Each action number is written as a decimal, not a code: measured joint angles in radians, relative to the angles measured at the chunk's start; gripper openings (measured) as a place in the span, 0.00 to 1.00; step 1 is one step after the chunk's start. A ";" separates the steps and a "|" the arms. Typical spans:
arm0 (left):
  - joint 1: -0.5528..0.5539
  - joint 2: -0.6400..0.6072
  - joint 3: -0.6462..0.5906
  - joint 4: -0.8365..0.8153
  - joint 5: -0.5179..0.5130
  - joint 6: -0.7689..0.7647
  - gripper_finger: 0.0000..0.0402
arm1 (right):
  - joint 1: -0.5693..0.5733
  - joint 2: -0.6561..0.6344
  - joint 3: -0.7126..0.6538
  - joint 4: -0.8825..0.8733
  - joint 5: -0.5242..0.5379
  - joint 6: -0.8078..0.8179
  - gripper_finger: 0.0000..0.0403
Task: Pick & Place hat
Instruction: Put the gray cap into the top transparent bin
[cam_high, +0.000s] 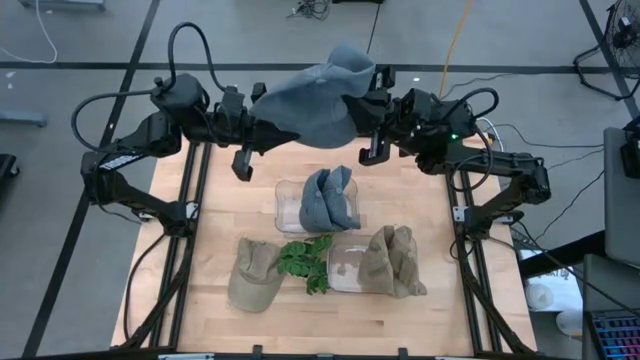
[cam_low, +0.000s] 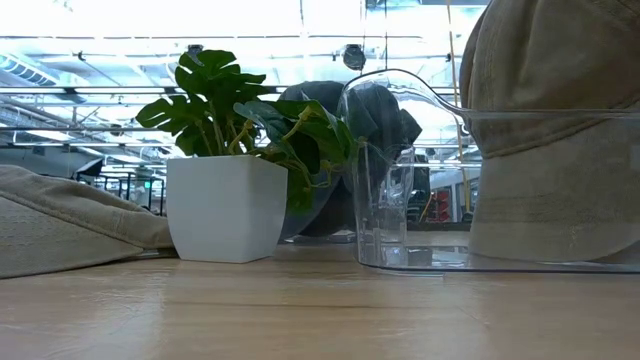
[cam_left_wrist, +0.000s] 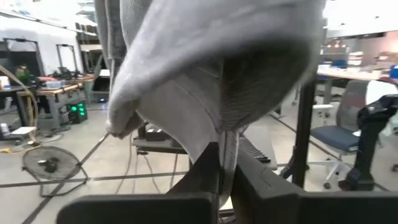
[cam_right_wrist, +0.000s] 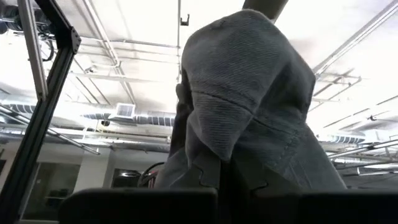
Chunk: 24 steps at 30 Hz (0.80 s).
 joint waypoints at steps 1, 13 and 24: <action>0.000 0.000 0.000 0.001 0.012 -0.006 0.03 | 0.000 0.000 0.000 -0.001 0.000 0.007 0.00; 0.015 -0.054 0.000 -0.057 0.120 -0.015 0.02 | 0.009 -0.004 0.000 -0.075 -0.159 0.055 0.13; 0.079 -0.192 0.000 -0.297 0.165 0.009 0.02 | 0.011 -0.059 -0.001 -0.348 -0.172 0.111 0.44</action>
